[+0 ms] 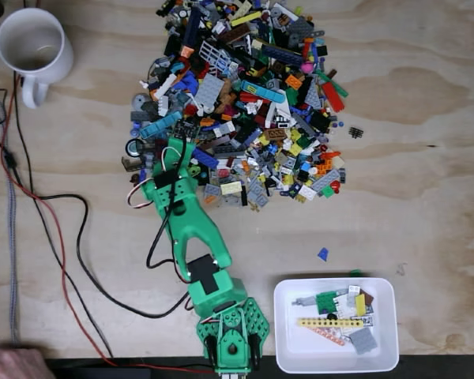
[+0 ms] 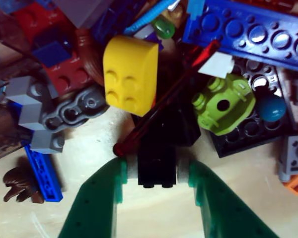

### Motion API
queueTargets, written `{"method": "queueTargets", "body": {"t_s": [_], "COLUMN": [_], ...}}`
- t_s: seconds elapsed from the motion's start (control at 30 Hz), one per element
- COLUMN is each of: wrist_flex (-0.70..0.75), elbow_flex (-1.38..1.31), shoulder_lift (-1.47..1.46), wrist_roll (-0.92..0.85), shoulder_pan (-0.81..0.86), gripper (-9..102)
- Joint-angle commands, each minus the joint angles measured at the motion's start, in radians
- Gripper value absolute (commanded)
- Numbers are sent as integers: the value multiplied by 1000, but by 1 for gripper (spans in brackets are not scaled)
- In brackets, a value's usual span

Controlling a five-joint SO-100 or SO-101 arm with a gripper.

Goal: Find the closest Lego and put it in the bin.

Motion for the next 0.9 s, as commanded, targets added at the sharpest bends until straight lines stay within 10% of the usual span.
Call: {"method": "queueTargets", "body": {"t_s": [0.0, 0.27, 0.47, 0.67, 0.87], "wrist_flex": [-11, 43, 387, 719, 727], "elbow_flex": [-54, -69, -252, -247, -156], "shoulder_lift": [6, 34, 215, 479, 655], "wrist_roll": [-26, -12, -60, -224, -515], "shoulder_pan": [28, 23, 137, 529, 1149], "gripper": [10, 0, 2, 2, 3]}}
